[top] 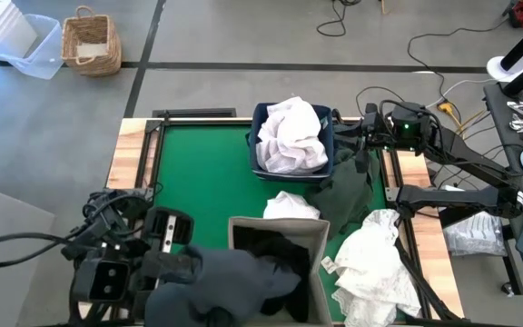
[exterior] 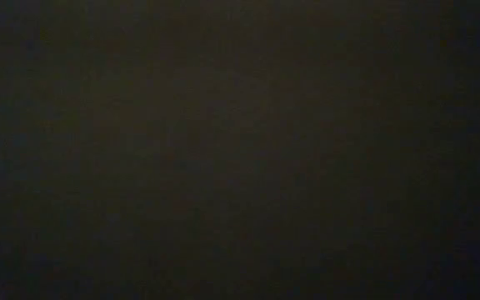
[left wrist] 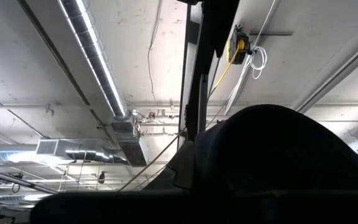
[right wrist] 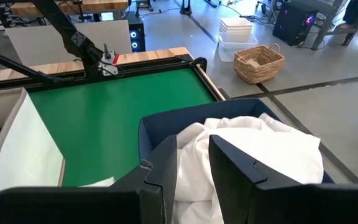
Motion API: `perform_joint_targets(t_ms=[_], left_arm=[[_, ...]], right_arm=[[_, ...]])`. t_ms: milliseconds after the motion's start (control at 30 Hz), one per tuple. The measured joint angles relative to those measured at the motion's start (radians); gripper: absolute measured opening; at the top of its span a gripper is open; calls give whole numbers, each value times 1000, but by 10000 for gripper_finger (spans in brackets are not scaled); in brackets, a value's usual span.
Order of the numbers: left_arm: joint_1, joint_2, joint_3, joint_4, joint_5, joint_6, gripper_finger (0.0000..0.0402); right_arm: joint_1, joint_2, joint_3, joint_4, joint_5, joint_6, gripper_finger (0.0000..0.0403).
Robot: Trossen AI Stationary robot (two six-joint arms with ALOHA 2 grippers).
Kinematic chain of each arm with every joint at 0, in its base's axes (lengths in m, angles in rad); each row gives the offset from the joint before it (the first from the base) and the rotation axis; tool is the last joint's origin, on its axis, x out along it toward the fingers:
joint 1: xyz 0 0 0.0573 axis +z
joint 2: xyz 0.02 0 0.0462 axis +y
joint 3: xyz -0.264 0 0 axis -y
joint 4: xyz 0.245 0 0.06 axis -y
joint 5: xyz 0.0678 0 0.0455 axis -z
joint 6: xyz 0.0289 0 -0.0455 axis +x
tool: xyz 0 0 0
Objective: Sort clothes
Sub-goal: Put the blue pants into the white laundry bin
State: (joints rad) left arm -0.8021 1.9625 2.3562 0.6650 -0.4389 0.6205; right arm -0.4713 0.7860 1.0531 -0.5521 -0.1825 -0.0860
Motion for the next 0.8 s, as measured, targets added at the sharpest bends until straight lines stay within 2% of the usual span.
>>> perform_joint_targets(t_ms=[300, 533, 800], left_arm=[[36, 0, 0, 1, 1, 50, 0], [104, 0, 0, 1, 2, -20, 0], [171, 0, 0, 0, 4, -79, 0]], right_arm=[[0, 0, 0, 3, 0, 0, 99], [0, 0, 0, 3, 0, -2, 104], [0, 0, 0, 3, 0, -3, 88]])
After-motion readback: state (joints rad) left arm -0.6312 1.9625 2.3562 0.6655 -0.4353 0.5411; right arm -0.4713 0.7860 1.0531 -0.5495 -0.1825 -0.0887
